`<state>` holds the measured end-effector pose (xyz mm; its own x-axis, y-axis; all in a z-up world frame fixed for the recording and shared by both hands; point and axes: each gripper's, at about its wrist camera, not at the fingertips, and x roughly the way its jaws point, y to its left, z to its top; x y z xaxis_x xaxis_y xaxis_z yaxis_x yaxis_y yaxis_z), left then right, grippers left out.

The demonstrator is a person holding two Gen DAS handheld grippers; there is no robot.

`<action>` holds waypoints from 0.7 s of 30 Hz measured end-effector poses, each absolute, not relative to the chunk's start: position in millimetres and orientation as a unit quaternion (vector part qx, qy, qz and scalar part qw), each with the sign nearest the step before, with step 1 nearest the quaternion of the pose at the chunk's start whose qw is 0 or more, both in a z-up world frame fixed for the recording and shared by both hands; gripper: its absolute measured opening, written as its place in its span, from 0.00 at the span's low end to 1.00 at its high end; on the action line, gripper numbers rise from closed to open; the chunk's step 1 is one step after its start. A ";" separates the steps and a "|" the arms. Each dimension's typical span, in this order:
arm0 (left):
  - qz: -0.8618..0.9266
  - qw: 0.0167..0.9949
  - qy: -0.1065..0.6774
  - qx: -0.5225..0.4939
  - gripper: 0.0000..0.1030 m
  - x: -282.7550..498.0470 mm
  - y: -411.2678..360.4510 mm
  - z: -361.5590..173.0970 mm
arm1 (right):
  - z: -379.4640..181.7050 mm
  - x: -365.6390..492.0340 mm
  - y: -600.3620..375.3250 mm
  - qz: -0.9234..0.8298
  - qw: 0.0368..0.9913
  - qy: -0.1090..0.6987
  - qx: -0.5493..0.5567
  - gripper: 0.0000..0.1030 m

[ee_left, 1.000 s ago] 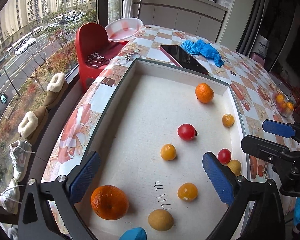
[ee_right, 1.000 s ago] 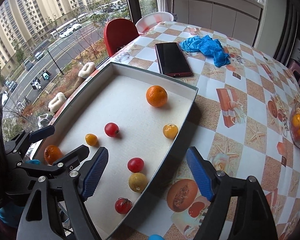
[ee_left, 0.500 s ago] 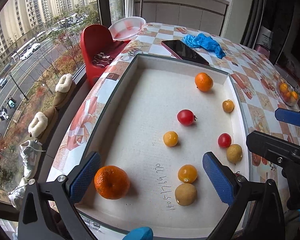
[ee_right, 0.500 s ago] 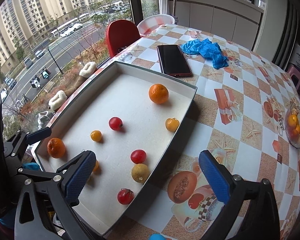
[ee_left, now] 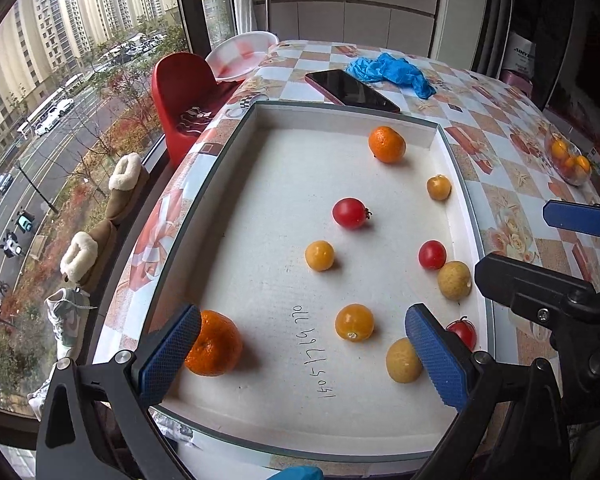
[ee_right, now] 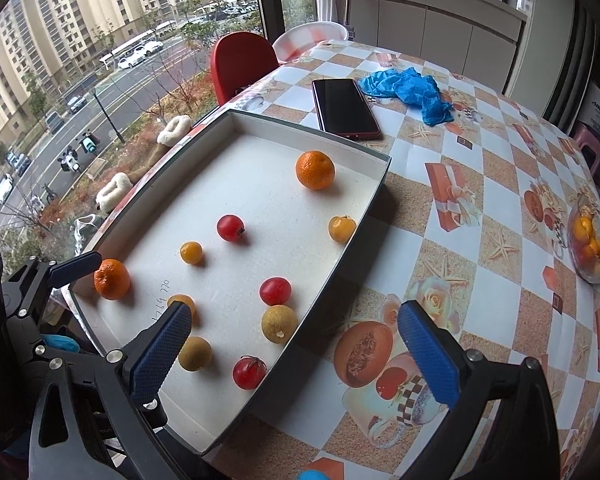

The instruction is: Organize fruits

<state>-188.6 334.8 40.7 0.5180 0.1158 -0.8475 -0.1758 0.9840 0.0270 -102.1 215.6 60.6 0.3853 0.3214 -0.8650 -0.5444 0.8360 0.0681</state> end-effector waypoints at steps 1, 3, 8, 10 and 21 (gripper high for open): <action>0.083 0.870 0.485 -0.029 1.00 -188.5 333.5 40.8 | 60.7 -103.0 215.8 0.263 0.824 0.488 -0.116 1.00; 0.083 0.870 0.485 -0.026 1.00 -188.6 331.0 41.0 | 61.3 -104.3 216.5 0.264 0.824 0.488 -0.119 1.00; 0.083 0.868 0.490 -0.024 1.00 -189.3 328.1 40.6 | 62.1 -107.0 217.5 0.267 0.823 0.485 -0.124 1.00; 0.083 0.867 0.492 -0.023 1.00 -189.4 327.2 40.1 | 62.0 -107.7 217.1 0.268 0.823 0.485 -0.123 1.00; 0.082 0.863 0.499 -0.015 1.00 -191.6 321.9 38.4 | 62.2 -110.3 217.0 0.269 0.824 0.483 -0.129 1.00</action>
<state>-191.6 321.9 38.4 0.4894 0.1273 -0.8627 -0.1570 0.9860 0.0564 -110.3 217.0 62.2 0.3899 0.3182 -0.8641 -0.5669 0.8225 0.0470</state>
